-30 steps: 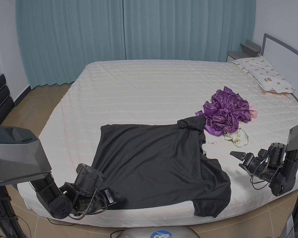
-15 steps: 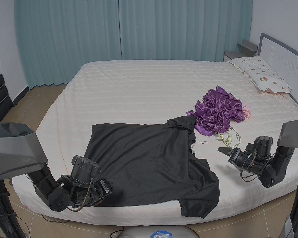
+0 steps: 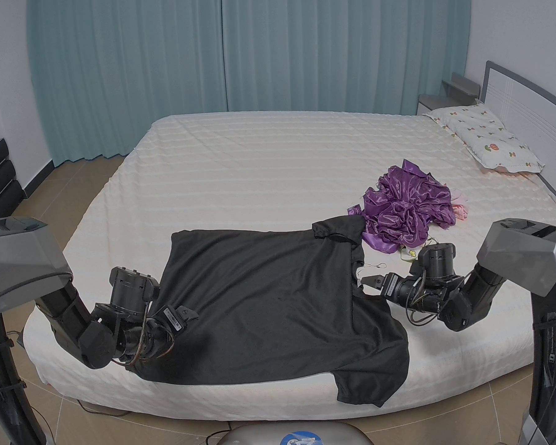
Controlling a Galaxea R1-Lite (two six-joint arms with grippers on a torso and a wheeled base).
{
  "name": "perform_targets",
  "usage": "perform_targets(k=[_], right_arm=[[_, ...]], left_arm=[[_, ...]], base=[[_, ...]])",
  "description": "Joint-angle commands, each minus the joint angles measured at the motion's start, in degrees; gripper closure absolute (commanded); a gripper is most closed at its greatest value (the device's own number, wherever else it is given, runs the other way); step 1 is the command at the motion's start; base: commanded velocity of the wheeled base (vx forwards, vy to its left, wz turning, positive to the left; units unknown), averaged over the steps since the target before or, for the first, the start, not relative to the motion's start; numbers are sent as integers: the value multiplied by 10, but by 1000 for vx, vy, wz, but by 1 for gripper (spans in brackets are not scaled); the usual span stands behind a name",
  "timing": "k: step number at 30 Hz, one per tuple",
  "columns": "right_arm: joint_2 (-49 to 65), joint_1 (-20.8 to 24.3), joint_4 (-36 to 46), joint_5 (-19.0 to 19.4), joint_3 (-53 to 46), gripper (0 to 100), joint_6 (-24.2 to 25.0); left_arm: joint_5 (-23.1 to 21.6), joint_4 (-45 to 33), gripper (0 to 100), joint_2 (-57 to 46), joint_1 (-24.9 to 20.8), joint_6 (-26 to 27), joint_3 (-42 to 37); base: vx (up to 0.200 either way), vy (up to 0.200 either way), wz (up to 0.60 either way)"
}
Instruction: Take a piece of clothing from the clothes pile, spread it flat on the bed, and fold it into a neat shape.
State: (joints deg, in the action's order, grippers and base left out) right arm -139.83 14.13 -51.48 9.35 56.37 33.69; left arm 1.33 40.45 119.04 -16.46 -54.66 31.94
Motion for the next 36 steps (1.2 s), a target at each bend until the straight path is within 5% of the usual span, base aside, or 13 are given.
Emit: perform_targets(k=[1,20,21,36], right_arm=[[-43,7,17,-12,48,0,-15],[-76,-9,64,-34,133,0,-14],[-75,-9,62,-33,132,100,-14],[-62,-4,50,-31,124,100,-3]], left_arm=[[-4,1,0,13,12,0,7],[-4,1,0,20,12,0,8],[-4,2,0,21,12,0,8],[-4,1,0,22,12,0,10]], base=[[0,0,0],[0,0,0],[0,0,0],[0,0,0]])
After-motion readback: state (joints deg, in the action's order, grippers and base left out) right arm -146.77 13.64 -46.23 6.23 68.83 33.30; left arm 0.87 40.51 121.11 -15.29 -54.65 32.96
